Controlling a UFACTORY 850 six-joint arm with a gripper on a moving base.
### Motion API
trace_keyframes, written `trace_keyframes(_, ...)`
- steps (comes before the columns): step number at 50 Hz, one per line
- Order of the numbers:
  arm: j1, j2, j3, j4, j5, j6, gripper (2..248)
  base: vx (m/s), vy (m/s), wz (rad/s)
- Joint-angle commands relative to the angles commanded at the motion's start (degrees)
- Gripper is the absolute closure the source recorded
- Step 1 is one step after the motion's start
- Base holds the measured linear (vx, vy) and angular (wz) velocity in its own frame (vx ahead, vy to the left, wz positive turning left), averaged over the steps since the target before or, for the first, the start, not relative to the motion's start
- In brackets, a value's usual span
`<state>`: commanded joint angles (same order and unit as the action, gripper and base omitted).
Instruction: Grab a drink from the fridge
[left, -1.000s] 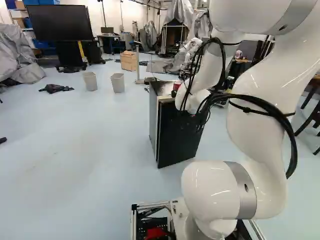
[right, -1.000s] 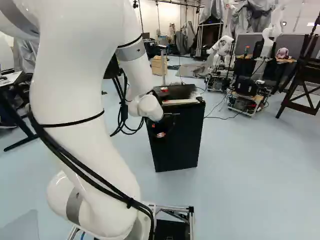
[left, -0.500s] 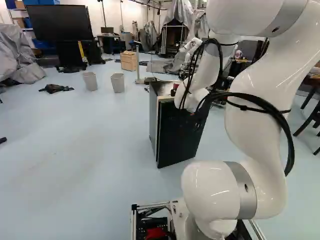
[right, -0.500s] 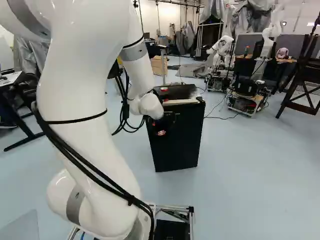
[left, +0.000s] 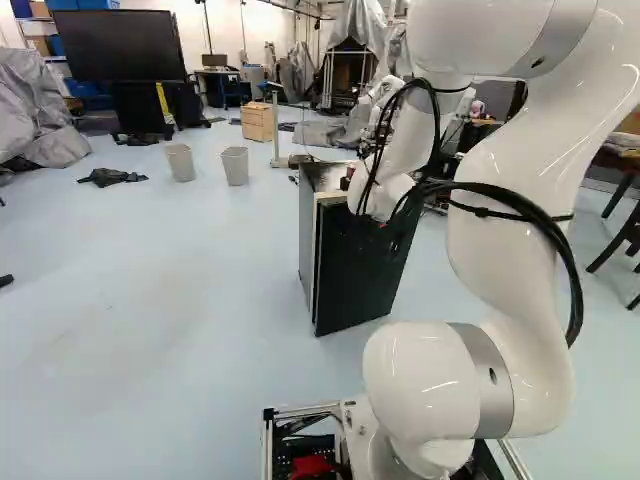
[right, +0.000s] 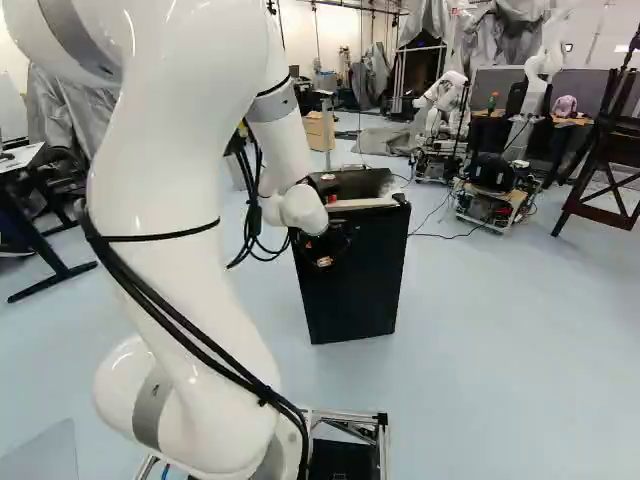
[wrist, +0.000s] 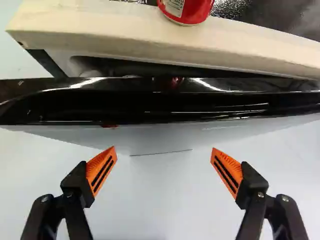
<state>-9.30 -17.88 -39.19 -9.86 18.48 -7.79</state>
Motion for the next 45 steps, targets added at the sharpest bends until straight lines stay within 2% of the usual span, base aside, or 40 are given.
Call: trace_keyframes(45,0.4,-2.6,-3.3,0.0,0.0,0.0,3,0.0,0.0,0.0)
